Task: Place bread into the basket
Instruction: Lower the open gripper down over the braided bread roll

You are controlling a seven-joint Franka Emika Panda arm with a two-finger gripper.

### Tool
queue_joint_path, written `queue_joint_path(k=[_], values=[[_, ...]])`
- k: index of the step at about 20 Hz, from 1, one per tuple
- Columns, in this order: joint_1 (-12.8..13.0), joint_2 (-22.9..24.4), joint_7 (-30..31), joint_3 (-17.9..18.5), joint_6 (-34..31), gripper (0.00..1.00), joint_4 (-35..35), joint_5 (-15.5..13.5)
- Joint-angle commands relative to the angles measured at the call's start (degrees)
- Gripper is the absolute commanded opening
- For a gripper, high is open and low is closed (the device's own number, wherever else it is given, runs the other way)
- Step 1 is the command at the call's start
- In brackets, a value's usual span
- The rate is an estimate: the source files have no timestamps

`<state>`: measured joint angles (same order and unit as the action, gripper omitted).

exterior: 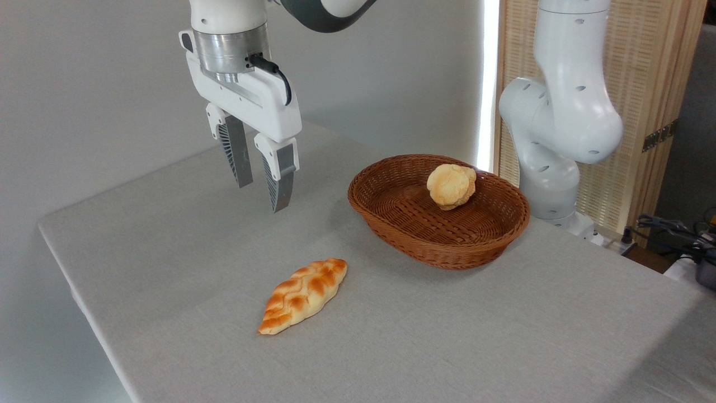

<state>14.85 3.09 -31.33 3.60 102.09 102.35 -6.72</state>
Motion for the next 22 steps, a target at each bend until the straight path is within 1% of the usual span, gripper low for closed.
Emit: queue_joint_path(k=[1,2,4,9,15,18,22], values=[[0.18,-0.80,-0.93,0.36,-1.10,1.00,-1.18,0.65],[0.18,-0.98,-0.84,0.36,-1.27,1.00,-1.18,0.65],[0.27,-1.68,-0.84,0.19,-3.90,1.00,-1.18,0.65],[0.01,-2.03,-0.93,0.45,-2.86,1.00,0.04,0.65],[-0.52,-2.12,-0.84,1.06,3.72,1.00,6.19,0.92],[-0.52,-2.56,-0.84,1.24,8.20,1.00,9.70,3.46],[-0.52,-4.22,-0.84,1.33,12.34,1.00,12.43,3.64]])
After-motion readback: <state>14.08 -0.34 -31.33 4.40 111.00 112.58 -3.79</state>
